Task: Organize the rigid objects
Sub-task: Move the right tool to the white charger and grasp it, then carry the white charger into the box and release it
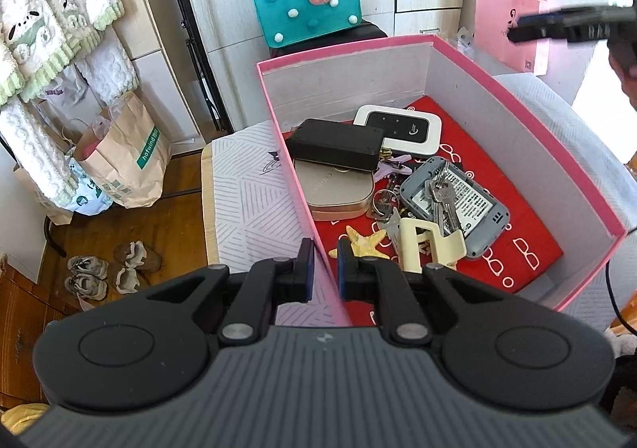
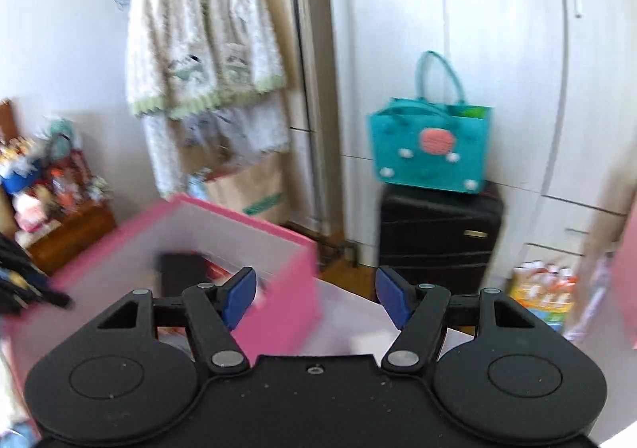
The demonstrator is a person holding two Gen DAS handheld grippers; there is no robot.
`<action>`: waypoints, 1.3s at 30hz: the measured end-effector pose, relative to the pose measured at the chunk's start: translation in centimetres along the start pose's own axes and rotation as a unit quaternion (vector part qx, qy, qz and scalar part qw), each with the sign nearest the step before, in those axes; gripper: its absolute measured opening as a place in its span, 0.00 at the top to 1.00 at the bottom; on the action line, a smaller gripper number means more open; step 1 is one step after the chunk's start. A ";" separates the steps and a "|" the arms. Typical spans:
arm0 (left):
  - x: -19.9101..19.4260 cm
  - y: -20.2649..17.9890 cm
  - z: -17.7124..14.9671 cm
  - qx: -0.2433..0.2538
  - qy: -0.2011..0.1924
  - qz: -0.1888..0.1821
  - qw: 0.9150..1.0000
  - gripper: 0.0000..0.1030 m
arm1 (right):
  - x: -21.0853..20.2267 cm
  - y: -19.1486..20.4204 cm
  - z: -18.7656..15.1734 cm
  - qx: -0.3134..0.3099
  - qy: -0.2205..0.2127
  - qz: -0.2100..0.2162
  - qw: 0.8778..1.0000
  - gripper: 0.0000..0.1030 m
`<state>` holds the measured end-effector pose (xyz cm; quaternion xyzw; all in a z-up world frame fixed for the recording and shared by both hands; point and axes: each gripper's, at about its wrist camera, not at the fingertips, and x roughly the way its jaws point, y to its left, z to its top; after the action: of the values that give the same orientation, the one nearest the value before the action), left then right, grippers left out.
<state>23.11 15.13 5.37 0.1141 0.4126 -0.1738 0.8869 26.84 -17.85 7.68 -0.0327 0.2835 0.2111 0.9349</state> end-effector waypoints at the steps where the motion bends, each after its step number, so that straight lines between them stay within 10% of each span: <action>1: 0.0 0.0 0.0 -0.001 0.000 0.000 1.000 0.90 | 0.2 -0.4 -0.7 -0.007 0.000 -0.011 1.000 0.31; 6: 0.0 0.0 0.0 -0.002 0.000 0.000 1.000 0.90 | 2.4 -1.9 -3.7 -0.036 0.027 -0.003 0.999 0.31; 15: 0.1 -0.1 0.3 0.005 0.008 0.001 1.000 0.90 | 8.5 -5.4 -7.2 0.103 0.078 0.018 0.991 0.31; 29: 0.1 0.0 0.0 0.002 0.002 -0.007 1.000 0.90 | 11.1 -3.8 -6.9 -0.015 0.055 0.000 0.998 0.18; 39: 0.1 0.2 -0.1 -0.007 -0.003 -0.012 1.000 0.89 | 9.9 -2.3 -7.0 -0.040 0.071 0.019 0.997 0.41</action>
<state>23.16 15.34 5.25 0.1025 0.4122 -0.1821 0.8868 31.63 -17.49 -3.69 -0.0791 0.3407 0.2371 0.9063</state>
